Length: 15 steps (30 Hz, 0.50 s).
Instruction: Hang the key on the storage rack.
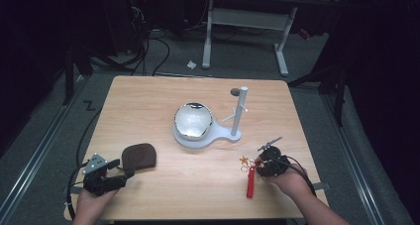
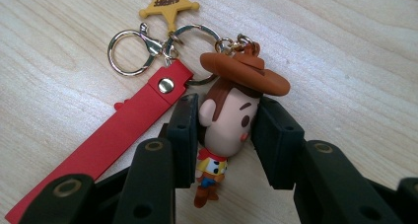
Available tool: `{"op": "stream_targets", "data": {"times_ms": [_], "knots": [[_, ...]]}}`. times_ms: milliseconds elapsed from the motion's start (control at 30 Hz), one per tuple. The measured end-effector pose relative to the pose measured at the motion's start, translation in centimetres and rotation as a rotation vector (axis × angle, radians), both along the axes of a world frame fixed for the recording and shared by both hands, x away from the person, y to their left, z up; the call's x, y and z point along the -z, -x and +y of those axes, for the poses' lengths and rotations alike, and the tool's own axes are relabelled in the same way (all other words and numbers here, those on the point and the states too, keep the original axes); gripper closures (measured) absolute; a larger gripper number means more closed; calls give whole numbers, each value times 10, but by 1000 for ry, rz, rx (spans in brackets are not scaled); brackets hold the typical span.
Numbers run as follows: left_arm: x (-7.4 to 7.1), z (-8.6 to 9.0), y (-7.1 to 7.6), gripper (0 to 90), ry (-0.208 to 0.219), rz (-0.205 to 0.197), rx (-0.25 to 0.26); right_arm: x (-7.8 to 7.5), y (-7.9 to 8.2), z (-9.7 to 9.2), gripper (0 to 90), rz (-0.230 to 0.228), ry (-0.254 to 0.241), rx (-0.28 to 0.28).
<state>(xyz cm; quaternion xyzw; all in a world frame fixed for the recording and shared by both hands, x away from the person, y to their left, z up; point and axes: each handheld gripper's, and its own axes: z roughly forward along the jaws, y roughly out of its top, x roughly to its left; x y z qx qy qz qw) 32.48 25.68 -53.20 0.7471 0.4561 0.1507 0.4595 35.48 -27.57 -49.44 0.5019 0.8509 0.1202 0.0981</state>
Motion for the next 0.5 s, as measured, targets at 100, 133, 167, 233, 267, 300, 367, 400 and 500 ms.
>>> {"op": "stream_targets", "data": {"times_ms": [100,133,167,233,267,300,367,400,500], "knots": [[0,-1,0,253,-2,0,2,-1,0,0,645,6,-1,4],[0,-1,0,253,-4,1,3,-1,-1,0,649,4,2,1],[0,-1,0,253,-4,0,4,-2,-1,0,650,8,-5,-1],[0,-1,0,253,-3,-1,3,-5,0,0,650,11,-9,-7],[0,-1,0,253,-2,-2,3,-8,0,-1,651,11,-14,-10],[0,-1,0,253,-2,-2,3,-11,0,-2,651,20,-27,-8],[0,-1,0,254,-4,0,3,-16,0,-3,651,29,-35,-13],[0,-1,0,254,-5,0,3,-20,1,-5,652,31,-35,-15],[0,-1,0,254,-6,-2,4,-27,2,-8,652,30,-44,-19]]}}
